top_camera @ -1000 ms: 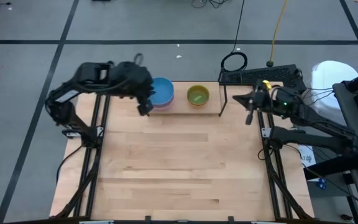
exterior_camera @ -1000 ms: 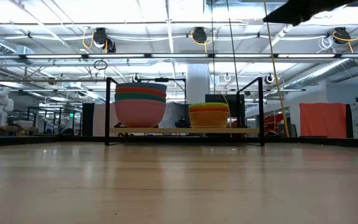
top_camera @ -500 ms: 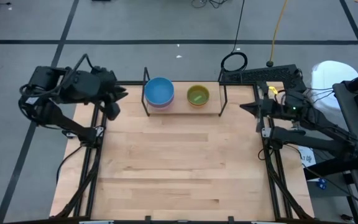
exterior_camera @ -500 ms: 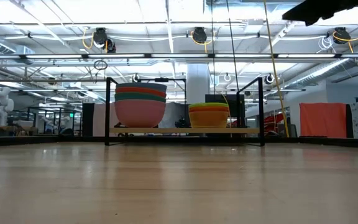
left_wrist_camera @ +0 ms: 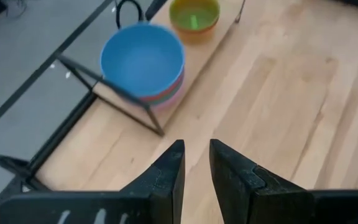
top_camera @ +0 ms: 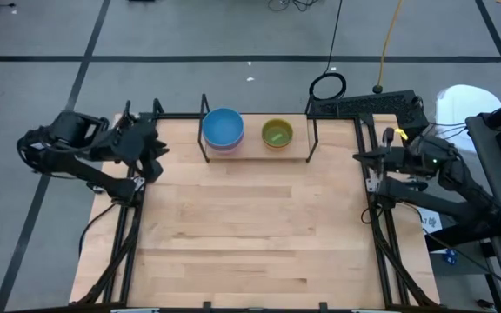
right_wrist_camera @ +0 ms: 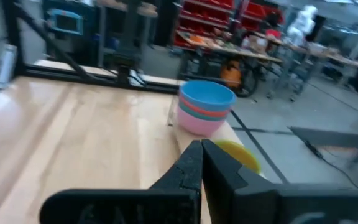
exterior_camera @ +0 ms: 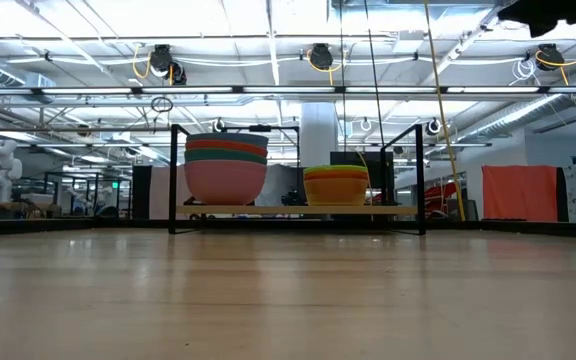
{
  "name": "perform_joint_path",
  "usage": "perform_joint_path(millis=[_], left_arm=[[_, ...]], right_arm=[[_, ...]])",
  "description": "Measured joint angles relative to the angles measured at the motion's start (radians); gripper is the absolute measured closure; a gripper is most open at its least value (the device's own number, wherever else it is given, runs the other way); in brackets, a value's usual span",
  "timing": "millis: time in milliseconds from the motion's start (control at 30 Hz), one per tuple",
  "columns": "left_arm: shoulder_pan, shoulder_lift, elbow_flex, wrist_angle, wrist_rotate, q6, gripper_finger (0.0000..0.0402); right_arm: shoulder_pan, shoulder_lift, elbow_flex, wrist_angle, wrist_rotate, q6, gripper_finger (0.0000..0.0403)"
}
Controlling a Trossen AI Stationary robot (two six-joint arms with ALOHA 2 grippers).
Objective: Place and stack bowls onto a shelf
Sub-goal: Return to Home Position
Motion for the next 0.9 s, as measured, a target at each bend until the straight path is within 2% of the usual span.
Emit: perform_joint_path(millis=[100,267,533,900], left_arm=[[-0.017,-0.043,-0.082,0.002,-0.002,-0.018,0.0321],[-0.048,-0.112,-0.169,0.009,0.005,-0.084,0.0326],[-0.116,-0.223,-0.252,0.013,0.012,-0.138,0.0395],[-0.164,-0.431,-0.478,0.027,-0.007,-0.162,0.0377]], right_arm=[[0.0,-0.034,0.0,-0.007,-0.068,-0.005,0.0403],[0.0,-0.078,0.0,-0.027,-0.072,-0.01,0.0403],[0.0,-0.129,-0.001,-0.115,-0.071,-0.002,0.0403],[0.0,-0.164,-0.001,-0.185,-0.072,0.0,0.0403]])
